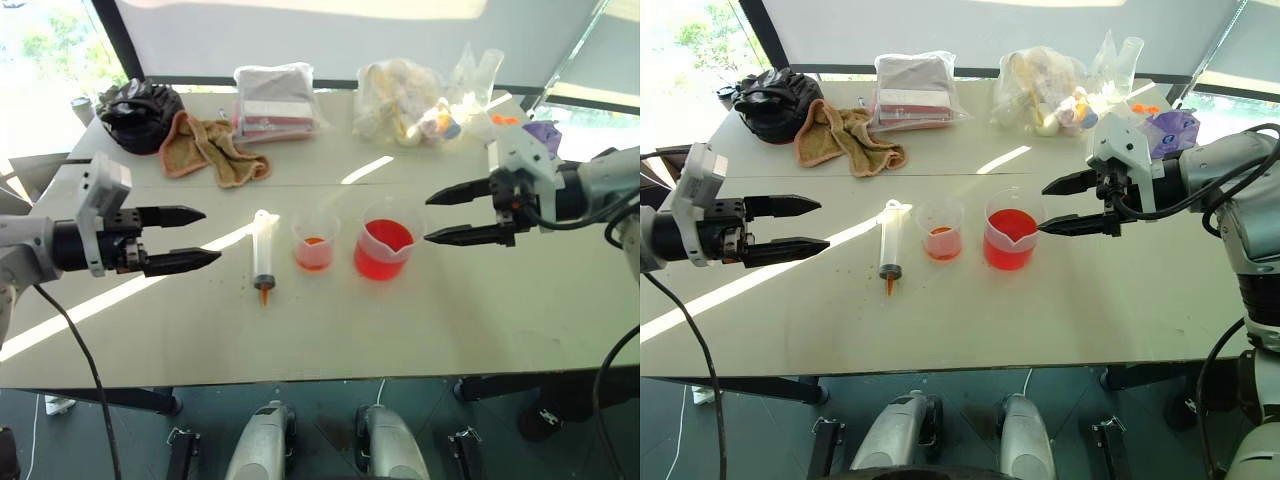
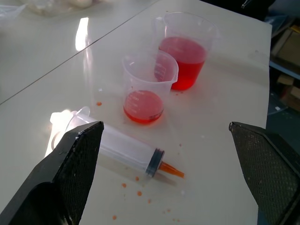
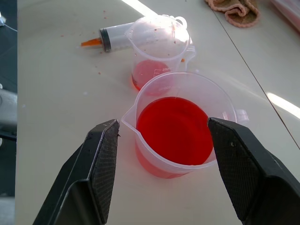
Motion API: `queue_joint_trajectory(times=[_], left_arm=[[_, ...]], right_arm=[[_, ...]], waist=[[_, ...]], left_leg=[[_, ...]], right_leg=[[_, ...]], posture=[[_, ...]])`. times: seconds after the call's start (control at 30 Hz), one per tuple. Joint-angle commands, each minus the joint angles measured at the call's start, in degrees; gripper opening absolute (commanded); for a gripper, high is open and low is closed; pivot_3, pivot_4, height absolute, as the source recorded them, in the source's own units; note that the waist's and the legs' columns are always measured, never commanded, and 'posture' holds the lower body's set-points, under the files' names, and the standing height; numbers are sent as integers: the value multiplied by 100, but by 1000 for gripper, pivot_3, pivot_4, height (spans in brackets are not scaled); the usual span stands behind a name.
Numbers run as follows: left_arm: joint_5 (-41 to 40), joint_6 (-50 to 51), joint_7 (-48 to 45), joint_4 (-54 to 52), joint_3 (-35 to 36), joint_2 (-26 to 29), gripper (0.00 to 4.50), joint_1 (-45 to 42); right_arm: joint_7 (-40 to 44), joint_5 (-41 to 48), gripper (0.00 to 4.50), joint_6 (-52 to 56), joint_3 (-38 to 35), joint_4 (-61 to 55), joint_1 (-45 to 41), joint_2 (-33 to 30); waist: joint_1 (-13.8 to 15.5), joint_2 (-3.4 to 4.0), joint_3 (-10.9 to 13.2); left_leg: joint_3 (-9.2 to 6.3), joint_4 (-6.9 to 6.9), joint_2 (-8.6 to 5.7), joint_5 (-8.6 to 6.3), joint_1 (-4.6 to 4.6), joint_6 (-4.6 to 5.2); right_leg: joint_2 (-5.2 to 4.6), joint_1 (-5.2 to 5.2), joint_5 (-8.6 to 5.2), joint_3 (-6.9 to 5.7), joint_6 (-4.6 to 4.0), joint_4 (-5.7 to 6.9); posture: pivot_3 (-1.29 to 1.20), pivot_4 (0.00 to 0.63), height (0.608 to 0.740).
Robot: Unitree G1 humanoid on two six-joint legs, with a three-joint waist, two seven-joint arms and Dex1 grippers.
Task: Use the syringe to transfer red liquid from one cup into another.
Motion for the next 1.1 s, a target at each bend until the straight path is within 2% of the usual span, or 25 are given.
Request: queue_joint_trajectory(times=[0.03, 0.13, 0.23, 0.37, 0.43, 0.53, 0.63, 0.73, 0.87, 0.9, 1.0, 1.1], left_arm=[[14, -76, 11, -3, 184, 98, 4486, -45], [57, 146, 431, 13, 71, 7, 4486, -336], [-130, 890, 1370, 218, -55, -317, 4486, -1265], [-104, 2175, 2116, 550, -660, -574, 4486, -2639], [58, 2732, 2712, 905, -811, -927, 4486, -3368], [235, 3818, 3541, 1981, -506, -1660, 4486, -4567], [799, 4442, 4347, 2661, -441, -2194, 4486, -5378], [836, 4696, 4681, 3208, -584, -2497, 4486, -5881], [858, 4704, 5216, 4337, -1839, -2660, 4486, -6563], [950, 4704, 5556, 4647, -1772, -2823, 4486, -6737], [911, 4704, 6082, 5635, -2202, -3013, 4486, -7211], [1179, 4704, 6647, 6632, -2171, -3301, 4486, -7586]], right_arm=[[-1, -13, 3129, -64, -82, -27, -166, 6], [-33, -4, 3129, -48, -100, -50, -174, 28], [-74, -32, 3129, -68, -89, -34, -189, 63], [-102, -54, 3129, -81, -69, -20, -215, 103], [-129, -67, 3129, -89, -66, -21, -216, 132], [-135, -109, 3129, -129, -75, -2, -208, 138], [-136, -117, 3129, -133, -99, -1, -207, 131], [-146, -109, 3129, -111, -119, -51, -168, 124], [-176, -81, 3129, -60, -155, -151, -84, 103], [-187, -75, 3129, -41, -161, -169, -73, 100], [-212, -53, 3129, 1, -191, -239, -25, 81], [-237, -35, 3129, 36, -223, -306, 24, 70]], waist=[[0, 0, 0], [3, 0, 0], [32, -6, 3], [16, -8, 4], [16, -9, 5], [14, -19, 10], [-2, -21, 12], [-22, -21, 12], [-3, -22, 13], [13, -22, 13], [13, -27, 16], [10, -31, 18]], left_leg=[[0, 0, 0, 0, 0, 0], [1, 0, 0, 0, 0, 0], [-6, 7, -1, 1, 1, 1], [-2, 14, -5, 3, 6, 3], [10, 14, -8, 3, 7, 4], [6, 17, -13, 4, 7, 5], [7, 18, -19, 5, 7, 4], [9, 14, -20, 5, 9, 4], [7, 13, -18, 6, 10, 1], [8, 14, -19, 6, 10, 1], [5, 15, -16, 6, 8, 1], [8, 14, -19, 6, 8, 1]], right_leg=[[0, 0, 0, 0, 0, 1], [0, 0, 0, 0, 0, 1], [2, 9, 1, -3, 2, 3], [6, 24, 11, -3, 22, 5], [6, 26, 10, -4, 30, 7], [11, 27, 15, -4, 52, 14], [14, 27, 23, -3, 67, 13], [14, 26, 23, -2, 69, 13], [15, 24, 23, -2, 69, 19], [14, 24, 23, -2, 69, 18], [11, 25, 23, -1, 70, 15], [8, 24, 24, -1, 71, 13]], posture=[[0, 150, 740], [0, 150, 740], [0, 150, 740], [0, 150, 740], [0, 150, 740], [0, 150, 740], [0, 150, 740], [0, 150, 740], [0, 150, 740], [0, 150, 740], [0, 150, 740], [0, 150, 740]])
